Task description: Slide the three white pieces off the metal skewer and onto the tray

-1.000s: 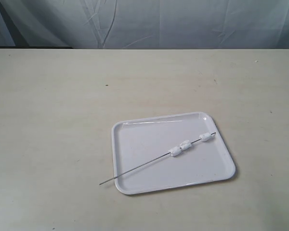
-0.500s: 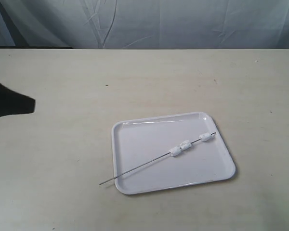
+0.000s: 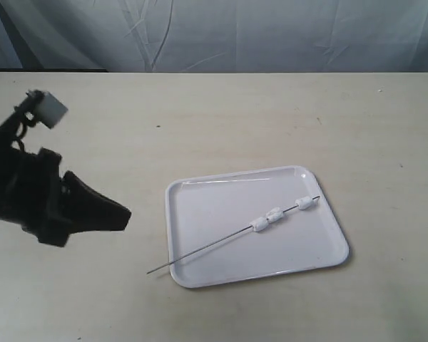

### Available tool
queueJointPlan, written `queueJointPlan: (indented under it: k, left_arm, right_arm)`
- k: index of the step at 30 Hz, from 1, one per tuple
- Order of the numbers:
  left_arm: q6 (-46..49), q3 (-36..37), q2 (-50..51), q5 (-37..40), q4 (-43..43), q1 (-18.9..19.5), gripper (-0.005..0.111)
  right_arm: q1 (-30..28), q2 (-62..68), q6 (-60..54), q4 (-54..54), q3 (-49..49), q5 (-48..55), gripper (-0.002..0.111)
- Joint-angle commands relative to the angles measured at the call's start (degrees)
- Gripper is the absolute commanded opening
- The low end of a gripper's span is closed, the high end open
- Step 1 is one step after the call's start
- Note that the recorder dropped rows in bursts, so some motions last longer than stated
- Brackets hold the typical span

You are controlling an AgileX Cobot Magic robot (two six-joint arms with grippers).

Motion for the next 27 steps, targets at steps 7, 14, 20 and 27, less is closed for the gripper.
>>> queueJointPlan:
  k: [7, 14, 20, 27]
  left_arm:
    - [1.1, 1.9, 1.2, -30.2, 11.4, -23.8, 0.008]
    - [0.6, 1.6, 10.2, -36.6, 11.5, -27.8, 0.038]
    - [0.7, -1.9, 16.9, -39.1, 12.0, -28.4, 0.039]
    - [0.8, -7.3, 23.8, -39.6, 14.7, -28.4, 0.039]
  right_arm:
    - [0.2, -0.3, 0.0, -0.3, 0.4, -0.7, -0.001]
    - [0.2, -0.3, 0.0, -0.1, 0.4, -0.6, -0.001]
    - [0.2, -0.3, 0.0, -0.1, 0.4, -0.6, -0.001]
    - [0.2, -0.3, 0.0, -0.1, 0.4, -0.6, -0.001]
